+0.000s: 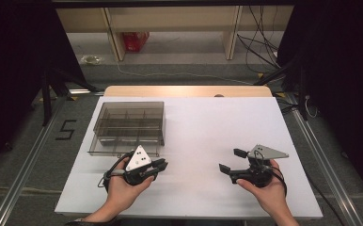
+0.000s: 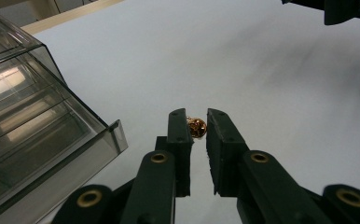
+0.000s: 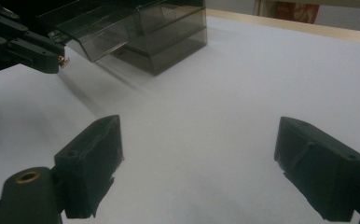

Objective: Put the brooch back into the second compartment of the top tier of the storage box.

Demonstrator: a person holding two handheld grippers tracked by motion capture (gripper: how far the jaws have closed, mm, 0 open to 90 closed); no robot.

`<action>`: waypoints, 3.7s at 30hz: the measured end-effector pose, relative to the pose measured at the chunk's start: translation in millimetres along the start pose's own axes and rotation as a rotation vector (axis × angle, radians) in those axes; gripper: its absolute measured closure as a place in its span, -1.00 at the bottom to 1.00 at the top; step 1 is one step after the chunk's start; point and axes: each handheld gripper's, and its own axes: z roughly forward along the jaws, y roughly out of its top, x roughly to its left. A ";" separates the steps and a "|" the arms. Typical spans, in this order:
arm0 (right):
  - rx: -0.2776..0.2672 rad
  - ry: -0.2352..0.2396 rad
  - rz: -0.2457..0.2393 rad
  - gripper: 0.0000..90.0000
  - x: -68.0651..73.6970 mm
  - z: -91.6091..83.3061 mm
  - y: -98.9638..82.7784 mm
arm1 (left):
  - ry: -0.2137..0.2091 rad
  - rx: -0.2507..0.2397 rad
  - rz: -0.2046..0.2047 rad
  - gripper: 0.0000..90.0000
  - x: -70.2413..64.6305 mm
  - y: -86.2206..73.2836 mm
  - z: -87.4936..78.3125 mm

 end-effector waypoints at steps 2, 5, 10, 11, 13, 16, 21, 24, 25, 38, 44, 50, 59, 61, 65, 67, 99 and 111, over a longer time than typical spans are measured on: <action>0.000 0.000 -0.002 -0.64 0.0 -0.1 0.1 | 0.002 -0.001 0.001 0.77 0.7 0.4 -0.6; -0.001 0.000 -0.003 -0.65 -0.1 -0.1 0.1 | 0.003 -0.007 -0.005 0.77 0.8 0.7 -1.2; -0.003 -0.001 -0.001 -0.65 -0.1 -0.2 0.2 | 0.004 -0.013 -0.004 0.77 1.1 1.8 -2.7; -0.002 0.000 0.000 -0.65 0.0 -0.2 0.2 | 0.005 -0.016 -0.004 0.77 1.2 2.0 -2.9; -0.002 -0.001 0.000 -0.65 0.0 -0.2 0.2 | 0.005 -0.019 -0.005 0.77 1.0 2.3 -3.3; -0.002 0.000 -0.001 -0.65 0.0 -0.3 0.2 | 0.005 -0.022 -0.005 0.77 0.6 2.3 -3.6; -0.003 0.000 -0.001 -0.65 0.0 -0.3 0.2 | 0.008 -0.031 -0.003 0.77 0.6 2.9 -4.2; -0.002 -0.001 0.000 -0.65 0.0 -0.4 0.2 | 0.010 -0.034 0.001 0.77 1.4 3.3 -5.3; -0.003 0.000 -0.001 -0.64 -0.1 -0.3 0.2 | 0.011 -0.037 -0.002 0.77 1.4 3.3 -5.6; -0.003 0.000 -0.001 -0.65 0.0 -0.4 0.2 | 0.022 -0.075 -0.009 0.77 2.1 5.6 -9.8; -0.003 0.000 -0.001 -0.65 -0.1 -0.4 0.2 | 0.027 -0.083 -0.005 0.77 3.2 6.9 -12.0; -0.003 -0.001 -0.001 -0.65 -0.2 -0.4 0.2 | 0.029 -0.090 -0.009 0.77 4.0 7.6 -13.4; -0.004 -0.001 -0.001 -0.65 -0.2 -0.4 0.1 | 0.032 -0.099 -0.013 0.77 5.1 9.3 -16.3; -0.004 0.000 -0.001 -0.65 -0.2 -0.4 0.2 | 0.034 -0.102 -0.015 0.77 5.3 9.3 -16.6; -0.002 0.000 0.002 -0.65 0.0 -0.2 0.1 | 0.035 -0.105 -0.016 0.77 5.8 9.8 -17.5; -0.003 -0.001 0.001 -0.65 0.0 -0.3 0.2 | 0.034 -0.103 -0.018 0.77 6.1 9.9 -17.7; -0.004 -0.001 -0.001 -0.65 -0.4 -0.5 0.2 | 0.054 -0.124 -0.032 0.77 13.0 12.9 -24.9; -0.004 -0.001 -0.001 -0.65 -0.4 -0.6 0.2 | 0.057 -0.127 -0.033 0.77 14.4 12.8 -25.8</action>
